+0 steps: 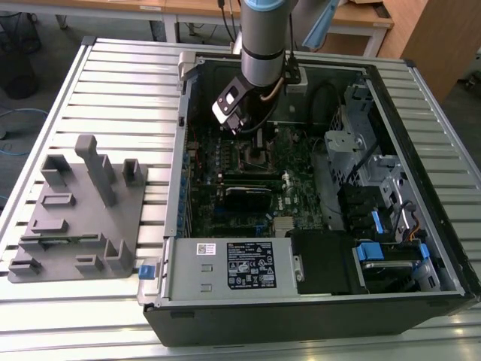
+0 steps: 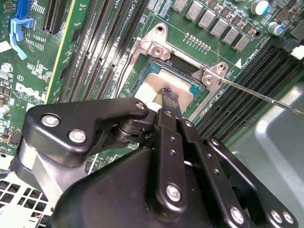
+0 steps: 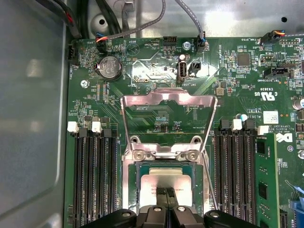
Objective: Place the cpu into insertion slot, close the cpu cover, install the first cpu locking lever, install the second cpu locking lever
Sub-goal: 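Place the cpu into insertion slot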
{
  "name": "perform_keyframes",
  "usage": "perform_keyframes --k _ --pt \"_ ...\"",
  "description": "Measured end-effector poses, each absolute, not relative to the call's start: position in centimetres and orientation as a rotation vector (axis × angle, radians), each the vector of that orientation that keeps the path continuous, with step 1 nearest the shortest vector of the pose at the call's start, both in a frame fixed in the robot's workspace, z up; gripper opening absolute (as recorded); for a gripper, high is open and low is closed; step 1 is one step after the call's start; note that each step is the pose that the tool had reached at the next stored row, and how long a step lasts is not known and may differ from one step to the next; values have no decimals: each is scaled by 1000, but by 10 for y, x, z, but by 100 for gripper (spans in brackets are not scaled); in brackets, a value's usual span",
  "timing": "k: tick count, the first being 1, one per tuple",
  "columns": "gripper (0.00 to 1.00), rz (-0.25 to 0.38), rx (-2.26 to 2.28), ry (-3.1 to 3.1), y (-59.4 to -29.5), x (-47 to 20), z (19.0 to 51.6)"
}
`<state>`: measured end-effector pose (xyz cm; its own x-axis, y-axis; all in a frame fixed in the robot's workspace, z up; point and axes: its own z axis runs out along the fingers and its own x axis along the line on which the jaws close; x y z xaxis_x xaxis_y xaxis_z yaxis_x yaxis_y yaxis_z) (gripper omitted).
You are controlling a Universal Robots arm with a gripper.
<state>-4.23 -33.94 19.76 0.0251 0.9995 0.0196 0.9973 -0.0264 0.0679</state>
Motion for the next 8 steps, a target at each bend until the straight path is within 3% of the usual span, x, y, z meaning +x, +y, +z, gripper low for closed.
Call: perform_keyframes --k 8 --pt "10 97 2224 2167 -339 -42 206"
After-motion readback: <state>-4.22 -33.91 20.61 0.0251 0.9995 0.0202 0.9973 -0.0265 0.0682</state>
